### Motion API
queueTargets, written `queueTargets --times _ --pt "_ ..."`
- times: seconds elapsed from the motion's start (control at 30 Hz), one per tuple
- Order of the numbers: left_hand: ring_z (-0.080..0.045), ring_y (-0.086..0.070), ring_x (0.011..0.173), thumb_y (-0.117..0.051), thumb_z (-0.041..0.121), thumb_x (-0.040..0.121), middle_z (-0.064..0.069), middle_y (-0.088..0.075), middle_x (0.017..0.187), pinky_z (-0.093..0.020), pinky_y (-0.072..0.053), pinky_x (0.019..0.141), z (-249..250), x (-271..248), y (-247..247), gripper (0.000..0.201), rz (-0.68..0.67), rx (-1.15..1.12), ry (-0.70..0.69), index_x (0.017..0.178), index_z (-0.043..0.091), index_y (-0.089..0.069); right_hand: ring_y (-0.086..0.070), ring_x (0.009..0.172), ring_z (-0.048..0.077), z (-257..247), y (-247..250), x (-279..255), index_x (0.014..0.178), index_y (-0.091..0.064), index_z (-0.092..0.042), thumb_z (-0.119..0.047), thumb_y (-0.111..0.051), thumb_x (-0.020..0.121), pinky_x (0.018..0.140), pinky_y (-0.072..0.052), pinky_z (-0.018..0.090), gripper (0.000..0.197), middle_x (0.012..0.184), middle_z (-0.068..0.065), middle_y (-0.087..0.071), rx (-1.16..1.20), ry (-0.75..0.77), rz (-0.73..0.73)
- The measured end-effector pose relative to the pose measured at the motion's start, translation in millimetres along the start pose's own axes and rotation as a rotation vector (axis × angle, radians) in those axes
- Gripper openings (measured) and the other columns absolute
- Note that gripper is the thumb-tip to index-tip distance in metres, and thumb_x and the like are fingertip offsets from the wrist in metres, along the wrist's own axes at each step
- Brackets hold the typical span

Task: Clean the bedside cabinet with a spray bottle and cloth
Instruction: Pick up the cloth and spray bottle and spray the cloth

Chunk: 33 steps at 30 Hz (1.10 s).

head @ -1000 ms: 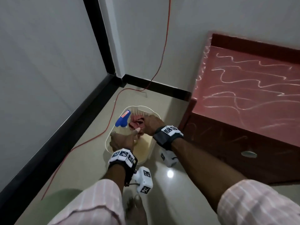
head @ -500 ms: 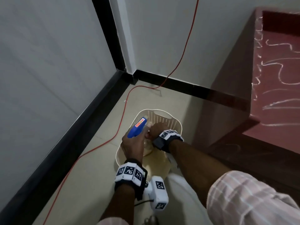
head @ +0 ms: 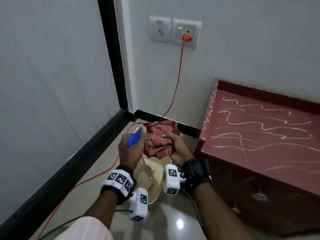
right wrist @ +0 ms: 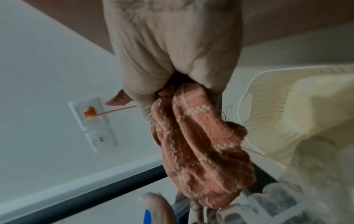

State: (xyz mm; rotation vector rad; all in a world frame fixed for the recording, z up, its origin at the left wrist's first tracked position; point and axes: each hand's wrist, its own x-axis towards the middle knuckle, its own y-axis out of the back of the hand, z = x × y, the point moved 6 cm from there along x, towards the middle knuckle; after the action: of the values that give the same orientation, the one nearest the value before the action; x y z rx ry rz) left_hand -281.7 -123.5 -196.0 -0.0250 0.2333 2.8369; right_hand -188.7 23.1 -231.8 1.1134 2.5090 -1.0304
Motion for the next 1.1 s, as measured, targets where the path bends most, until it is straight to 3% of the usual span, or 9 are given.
queueTargets --times 0.1,0.23,0.33,0.43,0.53,0.63,0.87,0.93,1.1 --pt "-0.012 -0.056 0.063 -0.064 0.052 0.085 -0.001 -0.061 0.072 -0.019 -0.044 0.054 23.1 -5.8 6.6 0.048 -0.097 0.007 -0.027 0.085 0.004 -0.065 -0.069 0.1 0.036 -8.7 -13.4 -21.7 0.123 -0.059 0.005 -0.01 -0.068 0.082 0.098 -0.051 0.052 0.044 0.117 0.026 -0.067 0.13 -0.039 -0.124" --pt "-0.01 -0.062 0.059 -0.062 0.051 0.087 -0.003 -0.064 0.067 -0.016 -0.048 0.049 40.2 -18.9 -0.7 0.045 -0.187 -0.001 -0.113 0.08 0.006 -0.065 -0.065 0.111 0.035 -16.3 -40.7 -43.1 0.125 -0.061 0.002 -0.031 -0.065 0.093 0.098 -0.051 0.049 0.046 0.124 0.023 -0.065 0.217 -0.039 -0.307" --pt "-0.026 -0.072 0.077 -0.06 0.066 0.081 -0.01 -0.074 0.08 -0.038 -0.061 0.071 35.2 -19.2 -13.0 0.056 -0.285 0.039 -0.078 0.09 0.011 -0.07 -0.066 0.108 0.03 -9.9 -49.8 -44.4 0.123 -0.064 -0.001 -0.037 -0.067 0.091 0.104 -0.048 0.046 0.048 0.119 0.018 -0.067 0.229 -0.052 -0.314" --pt "-0.018 -0.074 0.089 -0.062 0.076 0.07 -0.002 -0.076 0.092 -0.043 -0.059 0.085 27.9 -6.7 -16.6 0.061 -0.376 -0.011 0.017 0.098 0.023 -0.072 -0.062 0.115 0.03 -3.5 -49.4 -41.6 0.124 -0.064 -0.001 -0.041 -0.061 0.095 0.109 -0.044 0.044 0.05 0.125 0.019 -0.064 0.243 -0.114 -0.355" --pt "-0.012 -0.071 0.091 -0.064 0.08 0.066 0.005 -0.075 0.097 -0.037 -0.058 0.086 31.5 4.3 -13.7 0.066 -0.354 -0.049 0.003 0.105 0.027 -0.07 -0.071 0.093 0.028 -6.9 -40.1 -19.9 0.116 -0.067 0.001 -0.041 -0.054 0.098 0.085 -0.057 0.039 0.047 0.106 0.019 -0.071 0.208 -0.112 -0.251" --pt "-0.006 -0.056 0.061 -0.06 0.068 0.079 0.004 -0.067 0.071 -0.021 -0.048 0.062 43.1 2.5 -7.4 0.056 -0.239 0.015 -0.079 0.089 0.013 -0.071 -0.069 0.099 0.031 -9.1 -22.7 9.3 0.128 -0.059 0.0 -0.051 -0.058 0.092 0.081 -0.057 0.039 0.062 0.113 0.019 -0.07 0.094 -0.079 -0.001" --pt "-0.001 -0.045 0.042 -0.06 0.045 0.09 0.006 -0.051 0.052 -0.015 -0.038 0.047 44.8 -3.6 -17.8 0.042 -0.295 0.147 -0.299 0.062 0.015 -0.055 -0.069 0.082 0.023 -28.0 -17.6 30.7 0.109 -0.065 -0.005 -0.005 -0.061 0.093 0.068 -0.056 0.033 0.017 0.096 0.011 -0.072 -0.244 0.119 0.06" --pt "0.001 -0.048 0.041 -0.062 0.045 0.088 0.002 -0.055 0.053 -0.01 -0.038 0.044 41.7 -3.9 -22.2 0.038 -0.317 0.14 -0.283 0.065 0.015 -0.06 -0.071 0.086 0.025 -37.9 -20.4 33.5 0.109 -0.066 -0.005 0.001 -0.062 0.09 0.073 -0.058 0.035 0.02 0.101 0.013 -0.072 -0.241 0.193 0.048" --pt "-0.012 -0.061 0.057 -0.065 0.059 0.08 -0.006 -0.067 0.064 -0.025 -0.051 0.061 23.4 3.1 -27.8 0.05 -0.321 0.144 -0.121 0.081 0.009 -0.07 -0.071 0.094 0.028 -44.7 -24.8 35.2 0.113 -0.067 -0.006 0.006 -0.071 0.081 0.082 -0.06 0.041 0.035 0.105 0.013 -0.073 -0.262 0.274 0.024"
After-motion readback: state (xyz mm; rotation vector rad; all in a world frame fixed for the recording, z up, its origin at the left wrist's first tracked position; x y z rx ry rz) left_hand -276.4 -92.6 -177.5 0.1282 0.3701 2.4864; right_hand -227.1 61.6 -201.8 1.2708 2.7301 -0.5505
